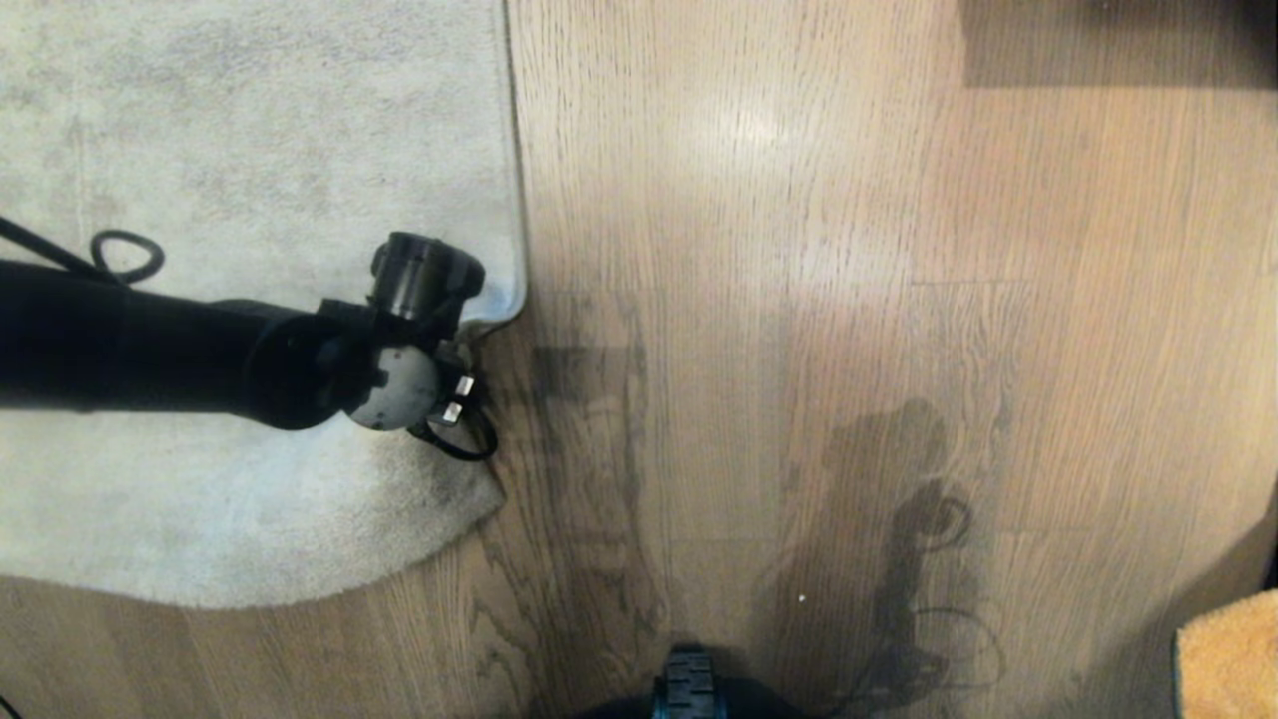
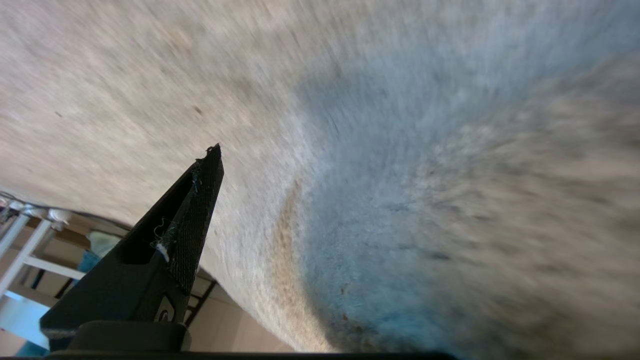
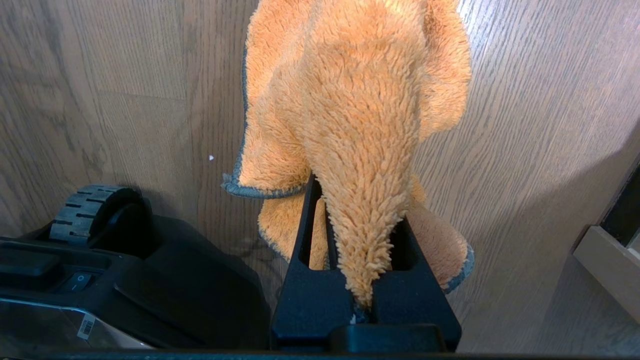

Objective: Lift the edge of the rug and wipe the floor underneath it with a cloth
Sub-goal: Lift up the carpet

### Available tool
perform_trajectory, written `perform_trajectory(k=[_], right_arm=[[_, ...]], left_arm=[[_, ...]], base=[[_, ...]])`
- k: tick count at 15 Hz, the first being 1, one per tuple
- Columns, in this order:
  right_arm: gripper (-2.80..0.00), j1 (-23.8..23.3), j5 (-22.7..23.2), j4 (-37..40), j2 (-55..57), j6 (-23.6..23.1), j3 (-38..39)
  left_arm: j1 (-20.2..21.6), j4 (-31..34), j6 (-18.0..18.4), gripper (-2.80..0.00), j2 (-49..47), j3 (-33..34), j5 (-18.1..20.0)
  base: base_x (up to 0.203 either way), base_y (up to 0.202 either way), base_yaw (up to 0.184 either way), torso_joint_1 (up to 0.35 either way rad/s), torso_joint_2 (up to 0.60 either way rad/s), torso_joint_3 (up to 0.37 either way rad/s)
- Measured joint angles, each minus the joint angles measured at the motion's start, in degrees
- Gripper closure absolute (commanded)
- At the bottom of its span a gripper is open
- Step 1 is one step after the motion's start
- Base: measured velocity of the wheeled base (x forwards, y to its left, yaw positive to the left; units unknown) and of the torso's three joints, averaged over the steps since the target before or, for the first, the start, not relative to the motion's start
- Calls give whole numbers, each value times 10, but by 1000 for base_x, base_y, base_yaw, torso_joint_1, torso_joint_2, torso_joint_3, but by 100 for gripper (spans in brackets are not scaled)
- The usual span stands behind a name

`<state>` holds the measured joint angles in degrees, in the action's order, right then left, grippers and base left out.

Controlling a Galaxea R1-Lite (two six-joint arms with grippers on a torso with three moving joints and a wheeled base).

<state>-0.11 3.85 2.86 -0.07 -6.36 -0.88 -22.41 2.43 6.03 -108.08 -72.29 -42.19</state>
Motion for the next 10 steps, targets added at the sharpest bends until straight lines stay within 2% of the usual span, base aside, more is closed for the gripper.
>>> perform_trajectory(k=[2,10], right_arm=[[0,0,0,0,0,0,0],[0,0,0,0,0,0,0]], left_arm=[[0,0,13,-280,1,-14,0],[-5,0,29,-280,-23,-86,2]], base=[[0,0,0,0,0,0],[0,0,0,0,0,0]])
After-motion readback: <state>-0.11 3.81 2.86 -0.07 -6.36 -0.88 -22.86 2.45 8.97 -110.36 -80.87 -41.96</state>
